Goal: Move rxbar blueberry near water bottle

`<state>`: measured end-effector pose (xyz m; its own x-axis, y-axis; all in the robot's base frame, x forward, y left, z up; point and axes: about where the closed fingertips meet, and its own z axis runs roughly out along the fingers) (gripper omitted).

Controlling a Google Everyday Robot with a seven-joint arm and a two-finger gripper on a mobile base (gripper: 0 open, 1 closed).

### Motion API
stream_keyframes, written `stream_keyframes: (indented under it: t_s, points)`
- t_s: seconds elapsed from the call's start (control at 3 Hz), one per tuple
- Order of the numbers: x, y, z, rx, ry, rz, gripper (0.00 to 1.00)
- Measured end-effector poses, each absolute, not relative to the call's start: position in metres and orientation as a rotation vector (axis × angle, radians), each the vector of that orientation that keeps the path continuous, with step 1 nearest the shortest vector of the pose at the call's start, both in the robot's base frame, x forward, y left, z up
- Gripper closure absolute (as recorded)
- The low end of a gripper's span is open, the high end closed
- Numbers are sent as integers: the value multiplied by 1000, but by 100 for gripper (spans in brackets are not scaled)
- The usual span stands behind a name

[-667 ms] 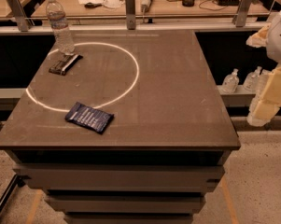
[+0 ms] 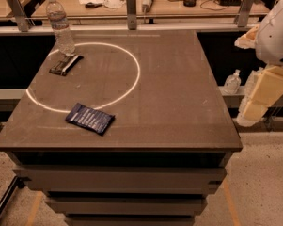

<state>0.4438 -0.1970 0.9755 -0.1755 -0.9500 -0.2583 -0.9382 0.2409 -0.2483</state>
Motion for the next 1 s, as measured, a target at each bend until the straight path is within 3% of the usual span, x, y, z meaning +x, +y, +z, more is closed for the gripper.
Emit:
stream_keyframes:
  t_s: [1.0]
  points:
    - [501, -20, 961, -1771, 1846, 290, 0]
